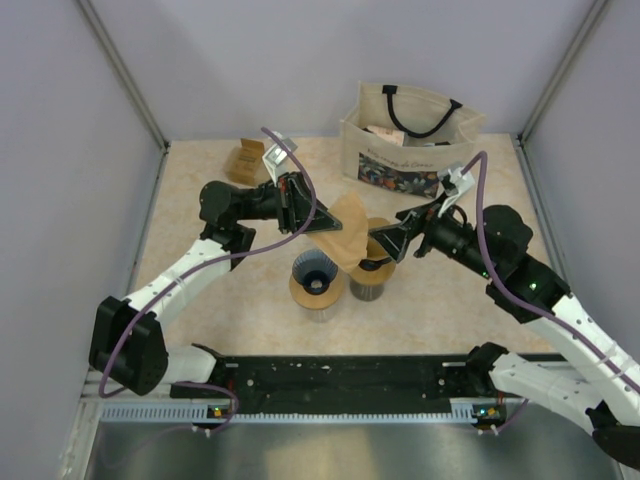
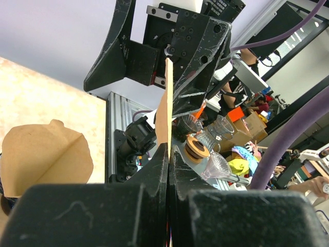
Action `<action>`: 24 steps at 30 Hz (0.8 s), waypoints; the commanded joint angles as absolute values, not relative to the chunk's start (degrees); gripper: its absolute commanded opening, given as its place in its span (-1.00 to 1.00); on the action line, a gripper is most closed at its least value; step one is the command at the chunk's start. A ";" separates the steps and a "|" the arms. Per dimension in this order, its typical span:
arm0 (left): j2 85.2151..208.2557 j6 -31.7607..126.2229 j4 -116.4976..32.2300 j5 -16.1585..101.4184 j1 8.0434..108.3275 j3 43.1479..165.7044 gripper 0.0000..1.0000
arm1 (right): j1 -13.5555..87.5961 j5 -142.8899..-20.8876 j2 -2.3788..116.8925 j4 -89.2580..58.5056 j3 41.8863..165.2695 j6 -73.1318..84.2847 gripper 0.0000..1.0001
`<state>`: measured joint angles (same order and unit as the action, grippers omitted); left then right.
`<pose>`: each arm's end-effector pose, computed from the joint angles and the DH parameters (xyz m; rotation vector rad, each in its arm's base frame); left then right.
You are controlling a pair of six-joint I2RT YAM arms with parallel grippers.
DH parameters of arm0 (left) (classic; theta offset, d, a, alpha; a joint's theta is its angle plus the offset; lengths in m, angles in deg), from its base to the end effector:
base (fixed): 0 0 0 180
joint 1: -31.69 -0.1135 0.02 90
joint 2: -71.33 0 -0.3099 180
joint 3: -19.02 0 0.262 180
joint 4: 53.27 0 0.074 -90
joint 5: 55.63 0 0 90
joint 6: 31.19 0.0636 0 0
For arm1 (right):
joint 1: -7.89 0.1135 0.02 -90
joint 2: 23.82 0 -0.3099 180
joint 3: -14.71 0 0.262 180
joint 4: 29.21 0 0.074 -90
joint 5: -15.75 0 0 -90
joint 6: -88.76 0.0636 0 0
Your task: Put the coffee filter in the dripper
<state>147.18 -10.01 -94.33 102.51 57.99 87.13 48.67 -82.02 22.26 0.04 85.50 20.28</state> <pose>0.2298 -0.1794 0.4324 0.8431 1.4504 -1.9086 0.1304 0.1238 0.4354 -0.3969 1.6895 0.9283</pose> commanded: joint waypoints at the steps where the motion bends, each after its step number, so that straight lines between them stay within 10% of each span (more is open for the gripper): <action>1: 146.12 -9.04 -96.02 102.31 58.14 88.95 -1.00 | 49.11 -84.08 22.23 -0.24 88.59 19.68 0.79; 24: 144.89 1.06 -82.40 100.46 58.23 90.00 -1.00 | 49.11 -86.38 21.62 -1.82 89.38 20.38 0.79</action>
